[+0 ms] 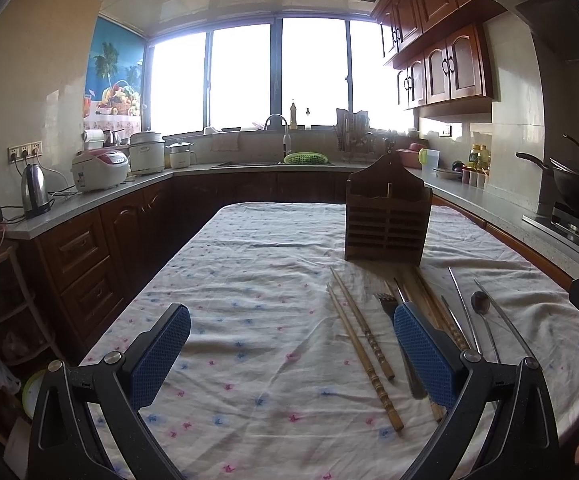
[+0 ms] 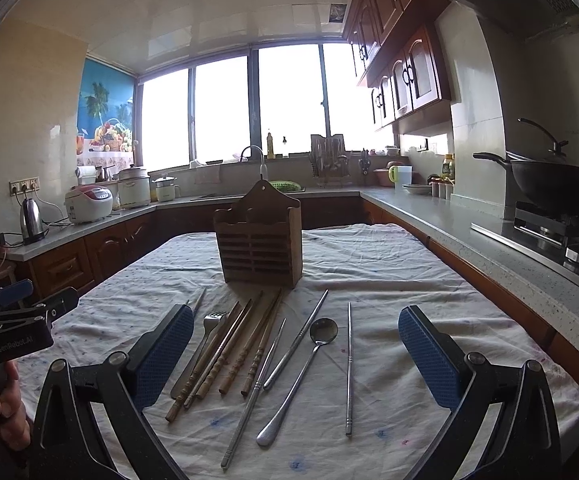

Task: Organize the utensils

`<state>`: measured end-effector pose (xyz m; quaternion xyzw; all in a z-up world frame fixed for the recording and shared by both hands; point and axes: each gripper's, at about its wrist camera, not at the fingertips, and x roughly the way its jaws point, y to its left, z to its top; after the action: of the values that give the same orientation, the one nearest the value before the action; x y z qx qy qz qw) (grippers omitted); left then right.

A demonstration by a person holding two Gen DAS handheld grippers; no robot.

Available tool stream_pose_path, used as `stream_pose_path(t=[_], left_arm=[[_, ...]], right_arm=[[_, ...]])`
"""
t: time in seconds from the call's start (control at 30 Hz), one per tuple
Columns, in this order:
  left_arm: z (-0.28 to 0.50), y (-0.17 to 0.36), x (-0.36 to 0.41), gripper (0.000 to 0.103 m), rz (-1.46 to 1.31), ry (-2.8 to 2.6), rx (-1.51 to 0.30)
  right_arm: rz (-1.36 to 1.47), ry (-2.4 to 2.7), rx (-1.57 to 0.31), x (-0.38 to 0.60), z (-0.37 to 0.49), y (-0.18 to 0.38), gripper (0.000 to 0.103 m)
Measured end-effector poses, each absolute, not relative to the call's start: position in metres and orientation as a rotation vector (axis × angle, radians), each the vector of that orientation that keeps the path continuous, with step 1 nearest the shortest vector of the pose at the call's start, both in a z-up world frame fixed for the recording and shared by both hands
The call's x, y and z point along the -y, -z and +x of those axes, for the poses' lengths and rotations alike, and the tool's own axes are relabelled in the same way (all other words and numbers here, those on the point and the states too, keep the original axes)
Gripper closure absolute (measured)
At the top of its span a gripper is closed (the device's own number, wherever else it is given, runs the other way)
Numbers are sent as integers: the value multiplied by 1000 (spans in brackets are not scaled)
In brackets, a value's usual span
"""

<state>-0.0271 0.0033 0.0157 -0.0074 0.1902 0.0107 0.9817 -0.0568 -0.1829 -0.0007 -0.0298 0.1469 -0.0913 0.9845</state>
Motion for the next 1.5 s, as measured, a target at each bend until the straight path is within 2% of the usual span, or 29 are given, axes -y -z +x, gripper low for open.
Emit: stream_pose_path(t=[1.07,1.5], left_arm=[[-22,-14,-3,1,-21,-9,-401],[17,-16,-15,1,-87,32,-539]], right_arm=[[-25,162,-320,188,-52,1,0],[4,156,-378,197,-35,-3,0]])
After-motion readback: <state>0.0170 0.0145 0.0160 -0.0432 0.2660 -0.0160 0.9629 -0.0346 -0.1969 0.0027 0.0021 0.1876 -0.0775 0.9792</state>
